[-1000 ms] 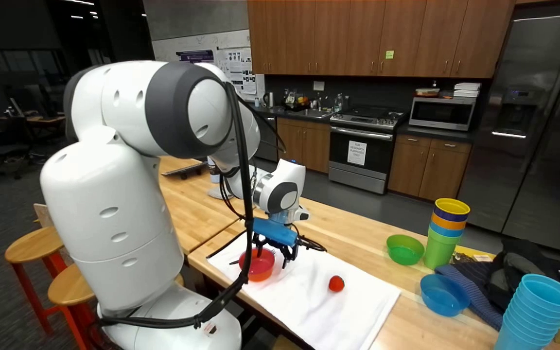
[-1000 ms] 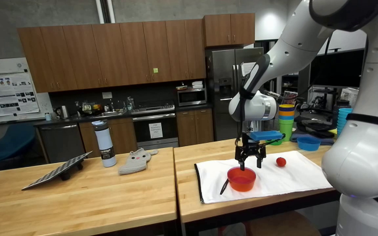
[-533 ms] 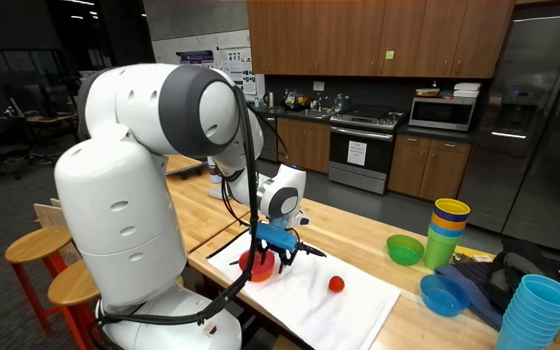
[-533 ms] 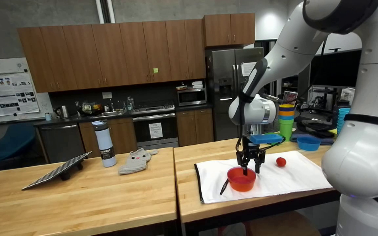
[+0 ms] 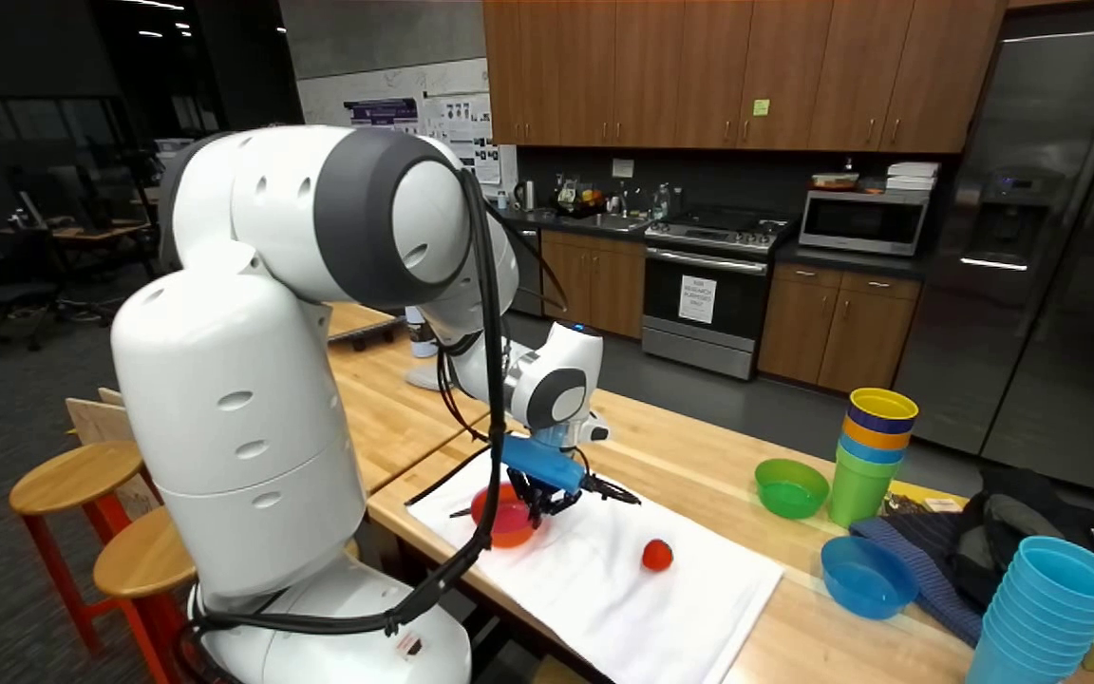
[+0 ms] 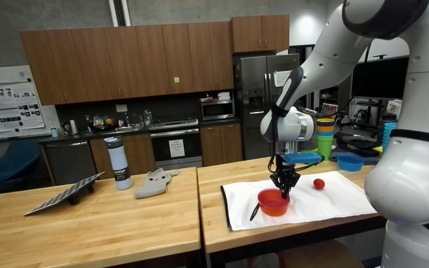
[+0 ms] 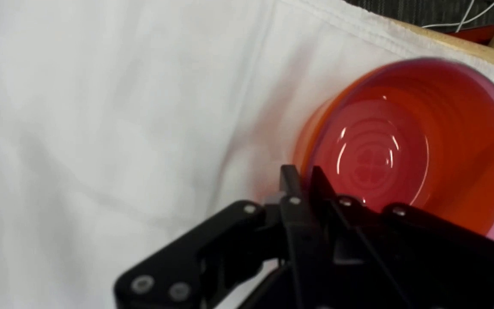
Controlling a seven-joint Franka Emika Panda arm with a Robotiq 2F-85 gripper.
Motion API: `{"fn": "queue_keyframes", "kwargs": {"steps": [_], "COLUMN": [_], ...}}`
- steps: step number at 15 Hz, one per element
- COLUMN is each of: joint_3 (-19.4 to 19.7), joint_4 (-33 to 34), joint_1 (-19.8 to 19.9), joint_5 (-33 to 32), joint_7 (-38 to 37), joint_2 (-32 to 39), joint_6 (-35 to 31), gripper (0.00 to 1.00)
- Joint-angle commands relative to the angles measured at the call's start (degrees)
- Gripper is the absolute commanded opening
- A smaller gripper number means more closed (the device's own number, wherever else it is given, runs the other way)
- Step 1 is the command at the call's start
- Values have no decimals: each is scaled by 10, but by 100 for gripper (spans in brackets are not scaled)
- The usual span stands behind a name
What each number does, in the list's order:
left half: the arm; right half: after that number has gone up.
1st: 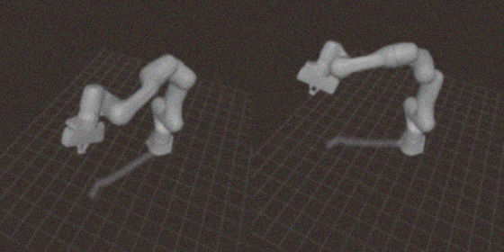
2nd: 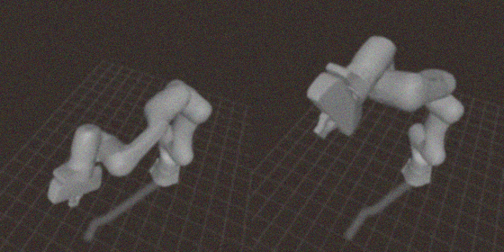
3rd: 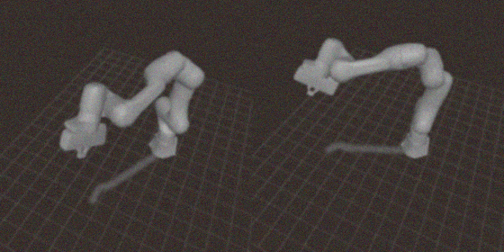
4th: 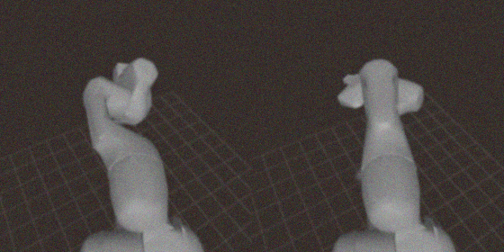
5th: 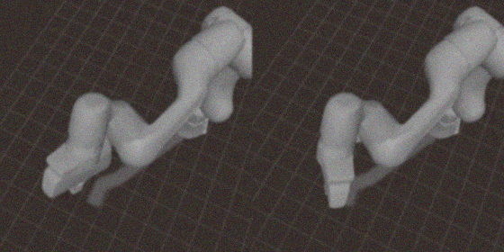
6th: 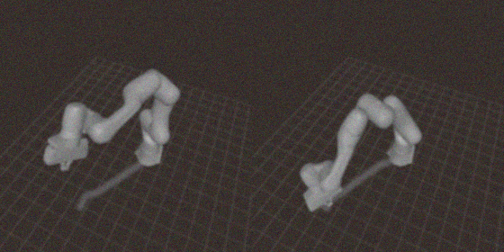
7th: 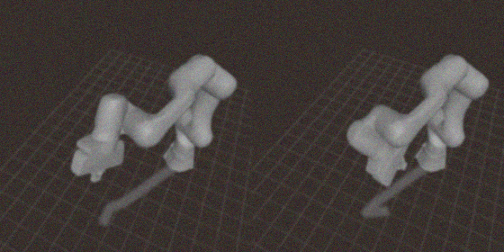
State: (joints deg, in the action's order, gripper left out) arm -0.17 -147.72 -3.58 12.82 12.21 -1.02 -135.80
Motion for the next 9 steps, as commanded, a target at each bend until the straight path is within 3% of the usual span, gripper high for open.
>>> {"fn": "queue_keyframes", "kwargs": {"steps": [1, 9], "joint_3": [-2, 3], "joint_4": [0, -5], "joint_1": [9, 19], "joint_5": [17, 69], "joint_7": [16, 56], "joint_2": [-8, -25], "joint_6": [-4, -15], "gripper": [1, 2]}}
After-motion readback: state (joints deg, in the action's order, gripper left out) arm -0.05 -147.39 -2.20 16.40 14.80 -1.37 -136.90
